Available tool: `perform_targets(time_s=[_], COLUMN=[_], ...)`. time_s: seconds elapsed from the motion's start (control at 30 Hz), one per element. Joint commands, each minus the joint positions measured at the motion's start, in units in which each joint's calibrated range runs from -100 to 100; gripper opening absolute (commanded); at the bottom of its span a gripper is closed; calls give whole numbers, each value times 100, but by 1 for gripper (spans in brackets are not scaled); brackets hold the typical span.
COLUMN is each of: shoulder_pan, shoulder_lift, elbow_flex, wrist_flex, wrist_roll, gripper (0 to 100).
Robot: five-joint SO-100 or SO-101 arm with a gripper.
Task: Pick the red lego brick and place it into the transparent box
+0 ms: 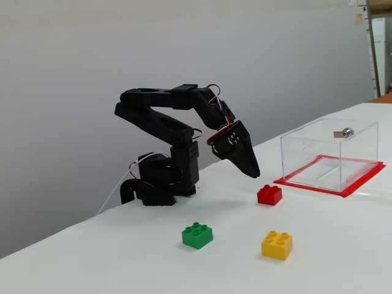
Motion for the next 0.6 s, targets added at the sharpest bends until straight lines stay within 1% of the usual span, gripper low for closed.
perform_targets(time_s=[0.0,0.1,0.17,0.23,0.33,0.4,0.57], shoulder_pan=[34,27,27,-18,-173,-217,-373], shoulder_lift=[447,736,888,1016,1126,1160,1177], elbow_flex=[-582,-871,-971,-989,-934,-952,-980], wrist_flex=[-74,-179,-300,-379,-379,-387,-396], wrist_roll=[-85,-205,-226,-226,-226,-231,-236], gripper=[3,3,6,13,28,32,34])
